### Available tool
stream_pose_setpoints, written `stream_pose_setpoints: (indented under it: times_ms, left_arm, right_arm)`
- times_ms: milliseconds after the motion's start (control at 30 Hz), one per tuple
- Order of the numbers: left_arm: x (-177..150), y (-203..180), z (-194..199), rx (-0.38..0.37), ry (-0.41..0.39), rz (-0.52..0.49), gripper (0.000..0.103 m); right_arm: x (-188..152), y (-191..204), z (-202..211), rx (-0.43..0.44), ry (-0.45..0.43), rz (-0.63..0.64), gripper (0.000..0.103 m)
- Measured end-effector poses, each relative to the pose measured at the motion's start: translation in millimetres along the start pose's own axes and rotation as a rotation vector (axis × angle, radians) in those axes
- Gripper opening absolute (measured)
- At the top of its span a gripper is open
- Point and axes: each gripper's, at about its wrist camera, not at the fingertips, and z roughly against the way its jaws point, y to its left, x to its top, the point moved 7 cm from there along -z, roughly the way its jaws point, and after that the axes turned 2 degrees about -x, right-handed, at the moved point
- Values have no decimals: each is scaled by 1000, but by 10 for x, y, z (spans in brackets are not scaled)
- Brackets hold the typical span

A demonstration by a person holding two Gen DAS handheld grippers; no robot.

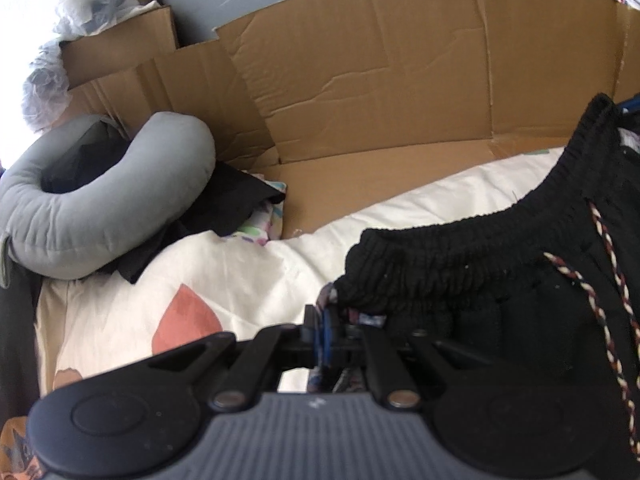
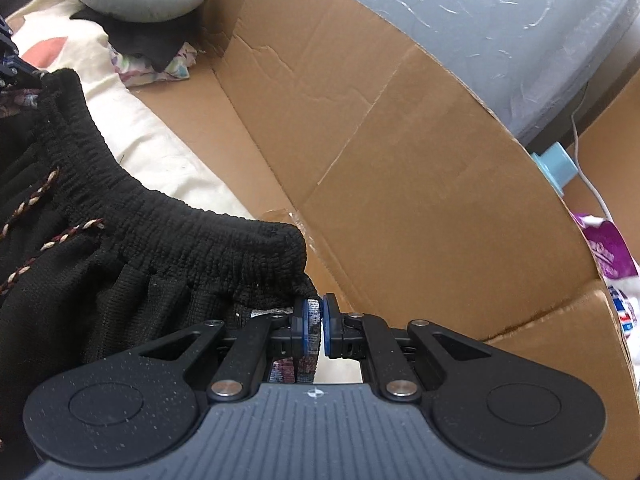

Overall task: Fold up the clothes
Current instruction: 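Carry the lifted black pants with both grippers toward the cardboard wall, then open both grippers and release the black pants flat on the duvet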

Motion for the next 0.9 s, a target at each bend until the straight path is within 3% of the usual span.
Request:
stream_pose_setpoints:
  times_ms: [467, 533, 633, 733, 833, 900]
  left_arm:
    - [121, 115, -401, 6, 45, -4, 3]
    - [57, 72, -521, -35, 100, 14, 3]
    - [-5, 45, -581, 16, 127, -14, 14]
    - [3, 82, -490, 19, 99, 41, 18]
    - [14, 121, -395, 20, 69, 99, 20]
    - [21, 148, -331, 20, 49, 137, 32]
  right_arm:
    - [240, 17, -419, -30, 11, 25, 5]
    - [208, 40, -516, -11, 45, -2, 6]
    - [100, 14, -640, 46, 105, -104, 17]
    - [4, -100, -585, 93, 89, -210, 19]
    - [-75, -227, -506, 98, 65, -238, 25]
    - [-128, -314, -448, 103, 55, -268, 27]
